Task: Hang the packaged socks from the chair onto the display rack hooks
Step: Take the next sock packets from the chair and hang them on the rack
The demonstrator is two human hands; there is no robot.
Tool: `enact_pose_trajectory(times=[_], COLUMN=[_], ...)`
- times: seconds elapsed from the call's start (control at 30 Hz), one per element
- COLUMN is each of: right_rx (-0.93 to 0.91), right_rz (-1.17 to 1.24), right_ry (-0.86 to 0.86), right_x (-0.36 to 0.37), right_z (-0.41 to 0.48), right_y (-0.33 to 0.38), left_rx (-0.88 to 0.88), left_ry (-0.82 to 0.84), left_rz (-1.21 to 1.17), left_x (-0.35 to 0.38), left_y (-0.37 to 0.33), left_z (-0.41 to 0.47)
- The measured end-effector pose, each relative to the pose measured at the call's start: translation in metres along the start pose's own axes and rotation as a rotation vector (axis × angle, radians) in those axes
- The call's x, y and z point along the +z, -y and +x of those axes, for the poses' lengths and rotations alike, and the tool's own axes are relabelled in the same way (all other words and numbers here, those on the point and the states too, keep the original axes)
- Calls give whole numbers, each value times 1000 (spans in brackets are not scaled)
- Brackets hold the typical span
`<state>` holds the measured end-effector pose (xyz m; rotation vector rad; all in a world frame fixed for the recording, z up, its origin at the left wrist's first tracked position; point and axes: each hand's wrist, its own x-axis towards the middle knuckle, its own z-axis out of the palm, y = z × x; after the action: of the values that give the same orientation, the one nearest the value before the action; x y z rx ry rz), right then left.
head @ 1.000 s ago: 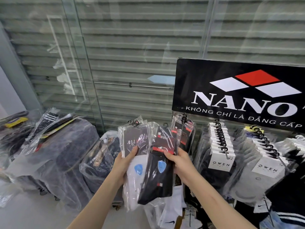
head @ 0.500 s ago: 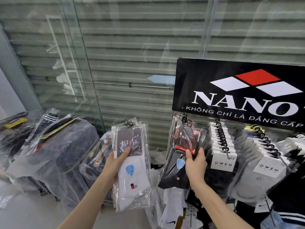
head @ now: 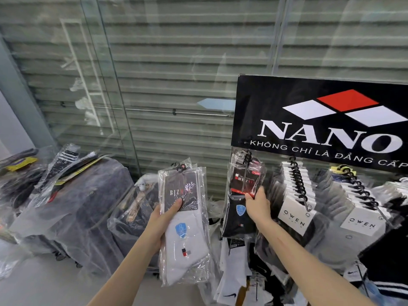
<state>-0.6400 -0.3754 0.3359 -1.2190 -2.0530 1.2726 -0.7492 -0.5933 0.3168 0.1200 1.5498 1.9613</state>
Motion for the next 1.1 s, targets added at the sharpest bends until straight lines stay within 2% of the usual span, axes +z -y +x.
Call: enact_pose_trajectory(times=[0.1,0.2,0.27,0.4,0.53,0.67,0.8,0.93,1.03,1.1], right_rx=[72,238,285,87,0,-103,-157,-126,-18,74], right_rz=[-54,47,125,303,251,191,261,338,432,501], right_ry=[50,59,56,2,299,219,247,347,396,365], right_x=[3,5,7,16,26,25,16,10,6,3], right_z=[5,0,-13,-54,-74,-67,-61,-62,-63,-63], right_y=[6,17,20,22,28,23,21,19,11,1], left_rx=[2,13,20,18,6,-29,-40,8,9,17], left_ry=[27,53,61,47,44,67,75,11,-43,-62], left_rz=[-6,-3,-3,-5,73,62,17,79,184,223], left_x=[9,19,25,31,37,37,27,22,20,16], left_y=[2,2,2,6,12,14,13,12,12,11], left_z=[0,0,0,1,1,-3,-6,-7,-4,-3])
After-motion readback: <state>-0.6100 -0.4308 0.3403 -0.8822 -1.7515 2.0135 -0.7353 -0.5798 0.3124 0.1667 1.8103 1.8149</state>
